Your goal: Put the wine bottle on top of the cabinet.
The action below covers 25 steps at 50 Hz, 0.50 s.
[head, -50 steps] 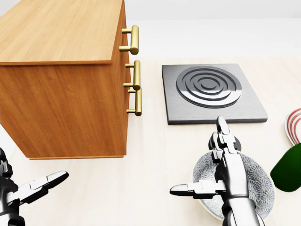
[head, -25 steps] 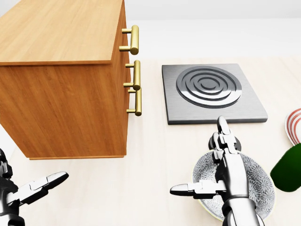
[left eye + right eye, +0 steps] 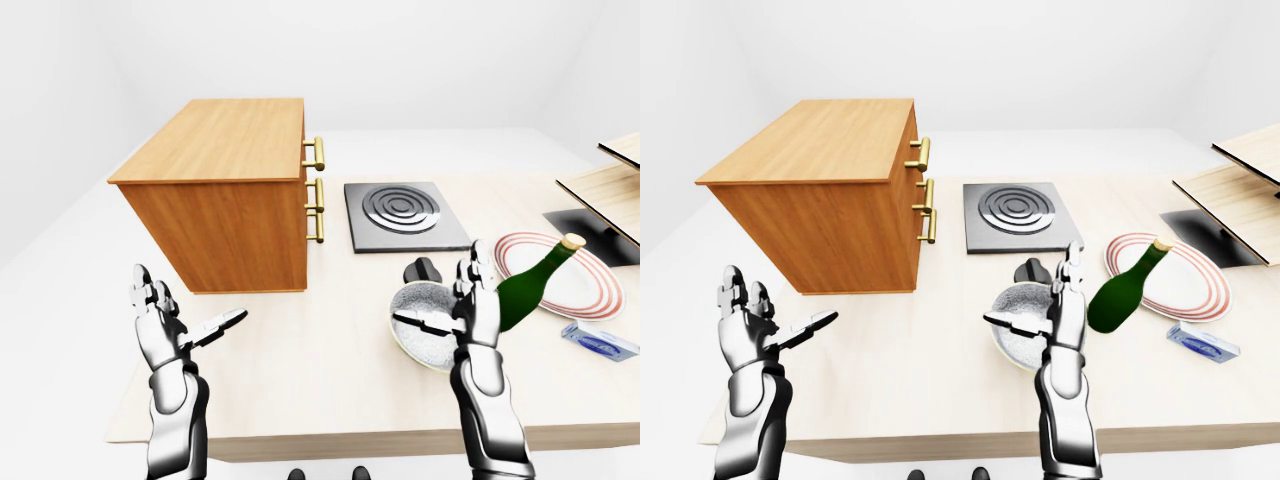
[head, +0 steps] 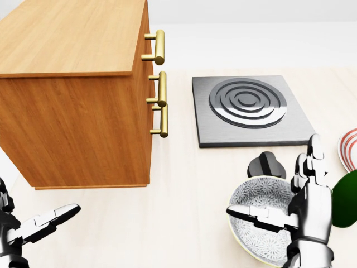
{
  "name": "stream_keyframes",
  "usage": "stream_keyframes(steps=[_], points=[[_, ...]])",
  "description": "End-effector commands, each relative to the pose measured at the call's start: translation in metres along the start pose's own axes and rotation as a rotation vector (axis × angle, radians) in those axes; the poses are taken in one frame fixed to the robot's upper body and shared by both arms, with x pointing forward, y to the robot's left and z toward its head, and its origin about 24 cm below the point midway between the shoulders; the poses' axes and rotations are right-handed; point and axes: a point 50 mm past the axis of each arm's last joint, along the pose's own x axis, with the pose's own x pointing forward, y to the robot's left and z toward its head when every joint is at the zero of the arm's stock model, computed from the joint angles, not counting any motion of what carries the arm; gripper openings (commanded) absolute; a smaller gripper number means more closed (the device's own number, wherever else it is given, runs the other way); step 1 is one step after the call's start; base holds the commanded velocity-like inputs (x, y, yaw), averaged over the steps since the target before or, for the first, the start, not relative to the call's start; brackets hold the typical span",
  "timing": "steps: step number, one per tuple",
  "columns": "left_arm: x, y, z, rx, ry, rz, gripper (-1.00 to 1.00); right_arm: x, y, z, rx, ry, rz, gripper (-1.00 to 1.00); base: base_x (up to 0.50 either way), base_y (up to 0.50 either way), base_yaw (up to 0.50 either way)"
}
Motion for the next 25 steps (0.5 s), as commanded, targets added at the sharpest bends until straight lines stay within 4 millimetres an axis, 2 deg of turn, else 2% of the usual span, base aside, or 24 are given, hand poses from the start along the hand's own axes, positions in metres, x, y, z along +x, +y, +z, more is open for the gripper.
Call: stream_keyframes(steps=[1,9,25], points=[[0.000,0.000,0.000,-0.001,0.001,0.001,1.00,-0.007,-0.025,0.014,0.012,-0.073,-0.197,1.00,0.00,0.00,0.00],[0.000,0.000,-0.001,0.000,0.003,0.000,1.00,-0.012,-0.040,0.013,0.016,-0.088,-0.320,1.00,0.00,0.00,0.00],[0.000,0.000,-0.001,0.000,0.005,0.001,1.00,-0.015,-0.048,0.013,0.017,-0.107,-0.379,1.00,0.00,0.00,0.00]])
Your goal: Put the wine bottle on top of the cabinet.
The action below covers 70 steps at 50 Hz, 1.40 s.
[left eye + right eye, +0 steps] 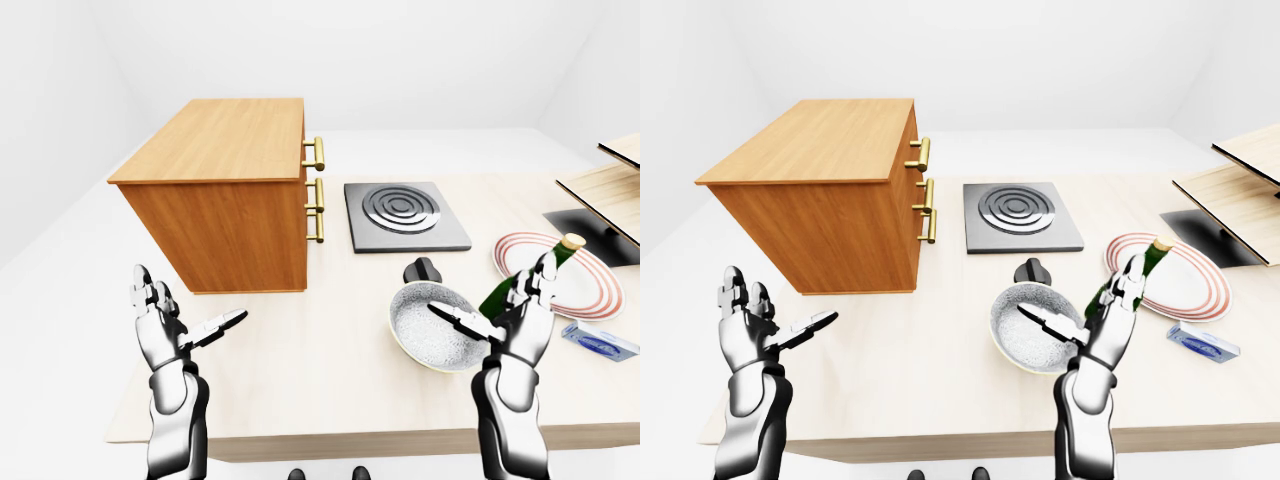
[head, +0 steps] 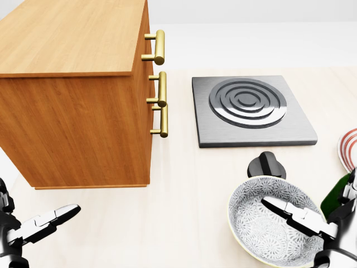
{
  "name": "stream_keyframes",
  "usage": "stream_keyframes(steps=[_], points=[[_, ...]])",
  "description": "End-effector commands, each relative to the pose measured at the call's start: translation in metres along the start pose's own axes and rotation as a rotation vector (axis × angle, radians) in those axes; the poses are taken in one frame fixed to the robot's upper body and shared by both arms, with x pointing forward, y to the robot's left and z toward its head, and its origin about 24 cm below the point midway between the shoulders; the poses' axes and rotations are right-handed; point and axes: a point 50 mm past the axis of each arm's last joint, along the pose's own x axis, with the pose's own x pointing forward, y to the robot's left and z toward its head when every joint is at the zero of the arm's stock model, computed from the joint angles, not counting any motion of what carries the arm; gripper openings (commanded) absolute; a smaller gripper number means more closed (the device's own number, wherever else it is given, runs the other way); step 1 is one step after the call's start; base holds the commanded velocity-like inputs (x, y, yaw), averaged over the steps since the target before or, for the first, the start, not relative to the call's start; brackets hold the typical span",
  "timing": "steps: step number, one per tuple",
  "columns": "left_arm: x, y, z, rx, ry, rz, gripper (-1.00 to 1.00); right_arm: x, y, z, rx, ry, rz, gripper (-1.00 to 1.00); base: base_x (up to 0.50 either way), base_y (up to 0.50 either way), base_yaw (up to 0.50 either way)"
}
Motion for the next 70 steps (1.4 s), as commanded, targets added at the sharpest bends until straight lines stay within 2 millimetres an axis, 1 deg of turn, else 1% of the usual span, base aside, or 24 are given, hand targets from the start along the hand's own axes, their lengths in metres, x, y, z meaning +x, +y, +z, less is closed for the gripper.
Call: stream_keyframes(steps=[1,6,8,14,17,27,30,52,62,70], points=[[0.000,0.000,0.000,0.000,0.001,0.000,1.00,-0.001,-0.010,0.001,0.002,-0.020,-0.075,1.00,0.00,0.00,0.00],[0.000,0.000,0.000,-0.001,0.002,0.000,1.00,-0.001,-0.012,0.001,0.000,-0.016,-0.097,1.00,0.00,0.00,0.00],[0.000,0.000,0.000,-0.001,0.001,0.001,1.00,0.001,-0.015,-0.005,0.006,0.011,-0.122,1.00,0.00,0.00,0.00],[0.000,0.000,0.000,0.000,0.001,0.000,1.00,0.002,-0.022,-0.011,-0.004,0.052,-0.182,1.00,0.00,0.00,0.00],[0.000,0.000,0.000,-0.001,0.001,0.001,1.00,0.002,-0.023,-0.010,-0.007,0.047,-0.190,1.00,0.00,0.00,0.00],[0.000,0.000,0.000,0.000,-0.001,0.001,1.00,0.003,-0.032,-0.014,0.044,0.085,-0.224,1.00,0.00,0.00,0.00],[0.000,0.000,0.000,-0.001,-0.002,0.001,1.00,0.004,-0.036,-0.018,0.083,0.118,-0.247,1.00,0.00,0.00,0.00],[0.001,0.000,0.000,0.001,-0.002,0.002,1.00,0.008,-0.062,-0.015,0.143,0.153,-0.334,1.00,0.00,0.00,0.00],[0.000,0.000,0.000,0.002,0.000,0.002,1.00,0.012,-0.071,-0.016,0.127,0.157,-0.353,1.00,0.00,0.00,0.00],[0.000,0.000,0.000,0.003,0.000,0.003,1.00,0.019,-0.079,-0.020,0.089,0.182,-0.366,1.00,0.00,0.00,0.00]])
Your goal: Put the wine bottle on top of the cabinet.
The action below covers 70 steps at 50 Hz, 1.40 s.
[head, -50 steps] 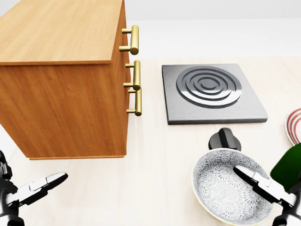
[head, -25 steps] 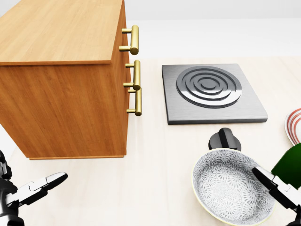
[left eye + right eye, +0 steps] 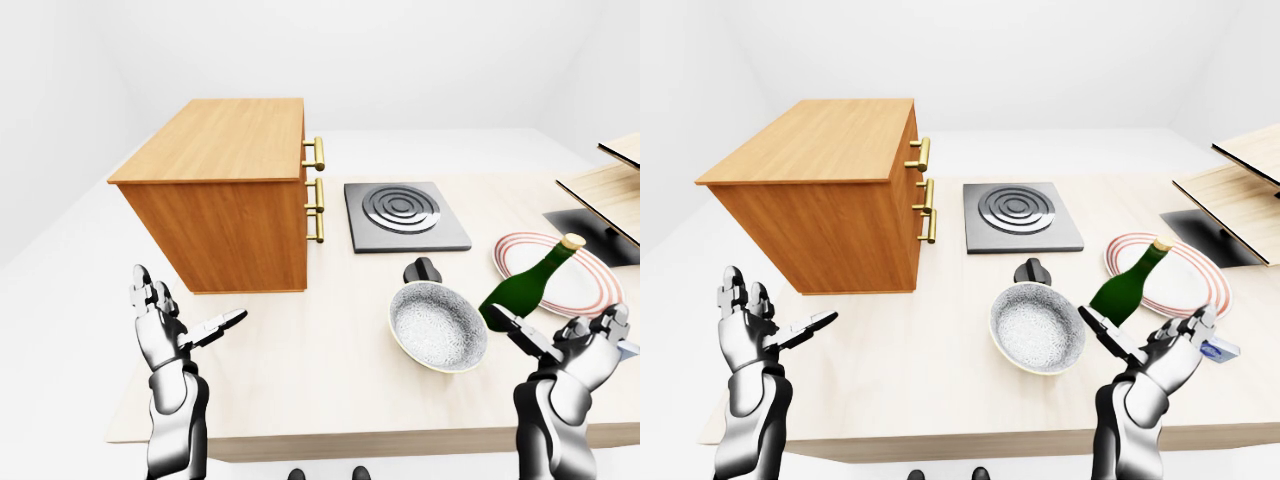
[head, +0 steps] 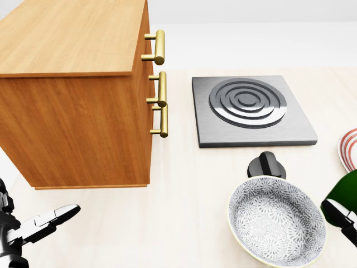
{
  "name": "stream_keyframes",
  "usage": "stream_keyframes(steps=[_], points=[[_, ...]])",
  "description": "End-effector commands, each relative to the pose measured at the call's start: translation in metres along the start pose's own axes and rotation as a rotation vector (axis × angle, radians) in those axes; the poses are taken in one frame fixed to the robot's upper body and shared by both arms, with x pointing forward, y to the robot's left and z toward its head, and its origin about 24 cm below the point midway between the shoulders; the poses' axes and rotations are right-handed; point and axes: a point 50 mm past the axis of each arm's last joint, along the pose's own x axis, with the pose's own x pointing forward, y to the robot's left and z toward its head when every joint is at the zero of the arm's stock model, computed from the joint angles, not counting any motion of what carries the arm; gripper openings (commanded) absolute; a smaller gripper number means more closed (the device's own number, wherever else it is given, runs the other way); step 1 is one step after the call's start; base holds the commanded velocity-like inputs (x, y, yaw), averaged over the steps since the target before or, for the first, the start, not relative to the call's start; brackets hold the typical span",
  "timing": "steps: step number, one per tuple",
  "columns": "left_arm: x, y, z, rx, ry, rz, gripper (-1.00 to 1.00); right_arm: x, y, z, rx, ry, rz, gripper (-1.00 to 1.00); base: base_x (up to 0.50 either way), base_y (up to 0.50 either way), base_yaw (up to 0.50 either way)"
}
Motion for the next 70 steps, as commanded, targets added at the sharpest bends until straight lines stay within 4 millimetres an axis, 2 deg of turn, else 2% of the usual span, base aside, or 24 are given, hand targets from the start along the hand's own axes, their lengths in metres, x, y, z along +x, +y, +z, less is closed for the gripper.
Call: stream_keyframes(steps=[1,25,53,70], points=[[0.000,0.000,0.000,0.001,0.000,0.001,1.00,0.011,-0.008,0.001,-0.033,0.015,-0.026,1.00,0.00,0.00,0.00],[0.000,0.000,0.000,0.002,0.002,0.002,1.00,0.030,0.003,0.001,-0.116,0.006,0.006,1.00,0.00,0.00,0.00],[0.000,0.000,-0.001,0.006,0.003,0.001,1.00,0.046,0.005,-0.002,-0.147,0.026,-0.001,1.00,0.00,0.00,0.00],[-0.001,0.000,0.000,0.005,-0.001,0.002,1.00,0.052,0.030,0.002,-0.147,0.010,0.060,1.00,0.00,0.00,0.00]])
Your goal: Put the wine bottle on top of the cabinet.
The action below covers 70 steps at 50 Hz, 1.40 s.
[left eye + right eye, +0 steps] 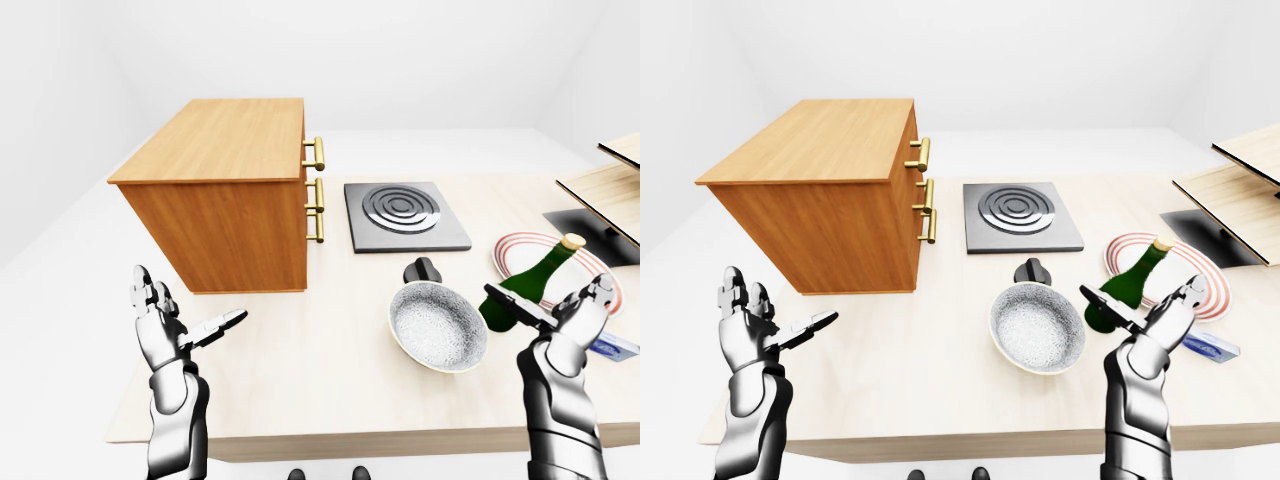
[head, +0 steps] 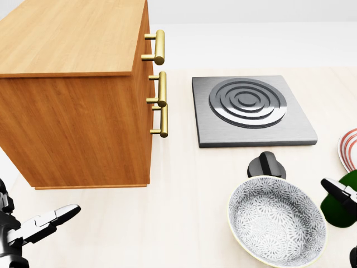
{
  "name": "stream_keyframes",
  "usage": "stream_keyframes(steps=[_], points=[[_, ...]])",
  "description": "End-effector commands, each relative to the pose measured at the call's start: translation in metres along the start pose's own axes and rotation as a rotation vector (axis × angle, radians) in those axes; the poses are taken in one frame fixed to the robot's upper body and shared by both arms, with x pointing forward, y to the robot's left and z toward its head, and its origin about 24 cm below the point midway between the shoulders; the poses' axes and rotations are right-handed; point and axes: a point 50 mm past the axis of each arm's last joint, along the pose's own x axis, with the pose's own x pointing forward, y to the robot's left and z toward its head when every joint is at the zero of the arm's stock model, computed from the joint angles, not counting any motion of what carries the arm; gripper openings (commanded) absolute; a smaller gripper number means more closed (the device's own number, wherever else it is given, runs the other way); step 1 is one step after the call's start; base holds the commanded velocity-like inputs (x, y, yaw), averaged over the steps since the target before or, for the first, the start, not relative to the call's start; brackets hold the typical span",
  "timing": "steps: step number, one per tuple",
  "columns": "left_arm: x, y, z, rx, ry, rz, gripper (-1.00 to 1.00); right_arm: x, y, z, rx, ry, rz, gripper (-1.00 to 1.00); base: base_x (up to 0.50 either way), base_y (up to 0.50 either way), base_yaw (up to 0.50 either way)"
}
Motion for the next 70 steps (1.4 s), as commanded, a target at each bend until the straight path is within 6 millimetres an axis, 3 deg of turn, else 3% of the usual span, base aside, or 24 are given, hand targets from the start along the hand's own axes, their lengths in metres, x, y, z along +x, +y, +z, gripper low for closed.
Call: stream_keyframes(steps=[1,33,48,62,64,66,70], points=[[0.000,0.000,0.001,0.000,-0.002,0.000,1.00,0.003,0.012,0.003,-0.006,-0.009,0.034,1.00,0.00,0.00,0.00],[-0.001,0.000,0.002,0.001,-0.008,-0.002,1.00,0.009,0.014,-0.007,-0.039,0.037,0.025,1.00,0.00,0.00,0.00],[-0.001,0.000,0.001,0.004,-0.007,-0.003,1.00,0.015,0.027,0.001,-0.044,0.016,0.055,1.00,0.00,0.00,0.00],[-0.001,0.000,0.002,0.003,-0.009,-0.003,1.00,0.015,0.023,-0.001,-0.036,0.026,0.052,1.00,0.00,0.00,0.00],[-0.001,0.000,0.002,0.004,-0.009,-0.003,1.00,0.015,0.022,-0.002,-0.035,0.029,0.048,-0.73,0.00,0.00,0.00],[-0.001,0.000,0.002,0.004,-0.009,-0.003,1.00,0.013,0.022,-0.002,-0.039,0.028,0.050,-0.96,0.00,0.00,0.00],[-0.001,0.000,0.002,0.004,-0.010,-0.003,1.00,0.013,0.021,-0.003,-0.039,0.029,0.043,-0.97,0.00,0.00,0.00]])
